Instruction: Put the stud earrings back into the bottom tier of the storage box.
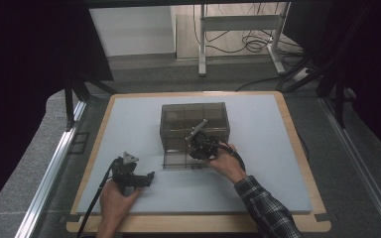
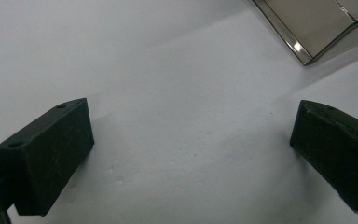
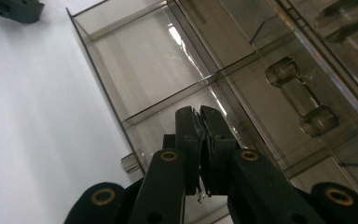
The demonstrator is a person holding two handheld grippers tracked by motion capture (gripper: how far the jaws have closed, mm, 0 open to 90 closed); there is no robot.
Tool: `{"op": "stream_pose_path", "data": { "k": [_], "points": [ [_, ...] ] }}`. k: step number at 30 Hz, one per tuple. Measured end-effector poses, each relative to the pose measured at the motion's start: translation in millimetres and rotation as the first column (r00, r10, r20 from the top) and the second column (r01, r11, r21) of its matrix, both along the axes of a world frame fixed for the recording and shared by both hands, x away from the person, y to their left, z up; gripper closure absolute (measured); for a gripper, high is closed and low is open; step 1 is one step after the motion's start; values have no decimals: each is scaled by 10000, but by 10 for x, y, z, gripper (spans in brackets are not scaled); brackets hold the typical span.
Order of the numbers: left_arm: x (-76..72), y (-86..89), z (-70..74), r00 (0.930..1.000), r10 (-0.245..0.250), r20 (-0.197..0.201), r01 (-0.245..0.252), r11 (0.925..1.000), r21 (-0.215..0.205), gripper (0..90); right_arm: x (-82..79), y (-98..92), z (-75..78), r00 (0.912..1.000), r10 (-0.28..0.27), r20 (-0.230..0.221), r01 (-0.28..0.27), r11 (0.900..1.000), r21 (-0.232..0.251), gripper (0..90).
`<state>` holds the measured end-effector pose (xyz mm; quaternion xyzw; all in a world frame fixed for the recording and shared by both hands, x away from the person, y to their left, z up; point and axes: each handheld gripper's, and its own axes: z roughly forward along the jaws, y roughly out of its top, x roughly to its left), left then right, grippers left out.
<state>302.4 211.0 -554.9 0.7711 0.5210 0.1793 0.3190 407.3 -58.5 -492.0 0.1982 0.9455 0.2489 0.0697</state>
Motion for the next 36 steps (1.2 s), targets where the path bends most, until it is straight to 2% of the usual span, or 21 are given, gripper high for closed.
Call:
{"op": "stream_pose_path", "data": {
  "k": [13, 27, 36],
  "points": [
    [0, 0, 0, 10000, 3, 2, -3, 10000, -2, 0, 54, 41, -149, 9999, 5, -147, -8, 9998, -201, 844],
    [0, 0, 0, 10000, -1, 0, 1, 10000, 2, 0, 54, -5, -92, 9993, -96, -374, 101, 9999, 126, 780],
    [0, 0, 0, 10000, 2, 0, -2, 10000, -2, 0, 14, -14, -37, 9995, -39, -316, 46, 9997, 250, 743]
  ]
}}
